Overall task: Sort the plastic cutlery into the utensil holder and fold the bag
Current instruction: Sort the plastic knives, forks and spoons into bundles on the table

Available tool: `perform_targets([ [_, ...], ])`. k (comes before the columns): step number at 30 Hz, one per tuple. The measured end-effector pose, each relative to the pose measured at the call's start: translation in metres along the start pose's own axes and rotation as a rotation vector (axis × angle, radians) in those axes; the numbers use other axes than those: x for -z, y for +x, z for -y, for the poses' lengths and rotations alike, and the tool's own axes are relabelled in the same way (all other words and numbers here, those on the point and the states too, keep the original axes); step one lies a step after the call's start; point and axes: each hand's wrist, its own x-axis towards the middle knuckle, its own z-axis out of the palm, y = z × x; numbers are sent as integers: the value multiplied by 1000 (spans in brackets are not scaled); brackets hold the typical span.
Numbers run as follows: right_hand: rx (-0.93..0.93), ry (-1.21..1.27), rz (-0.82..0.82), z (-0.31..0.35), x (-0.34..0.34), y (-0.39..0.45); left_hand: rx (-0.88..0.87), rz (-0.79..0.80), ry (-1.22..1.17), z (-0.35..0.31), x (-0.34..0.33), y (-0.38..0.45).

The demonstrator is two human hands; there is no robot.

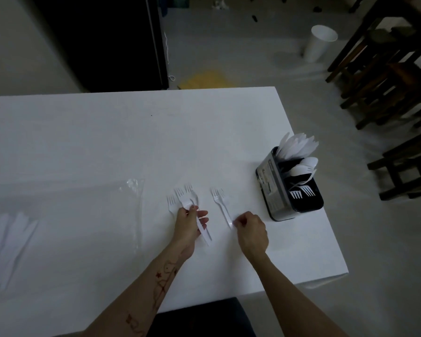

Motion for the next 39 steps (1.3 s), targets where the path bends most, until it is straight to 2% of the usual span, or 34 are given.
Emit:
perform_targets([
  [3,41,-52,-9,-2,0,-1,14,6,-9,5,-2,0],
  [10,68,-136,103,-3,-5,-3,6,-31,-11,7,-7,-1],
  [23,-107,416,4,-9,2,1,-9,-12,-18,7,-12,0],
  [34,-224,433,100,-4,4,8,0,10,-2,8,-13,2],
  [37,-196,516,22,3,11,5,4,18,-16,8,-12,2],
  [39,-114,576,120,8,19,3,10,52,-45,7,-12,2],
])
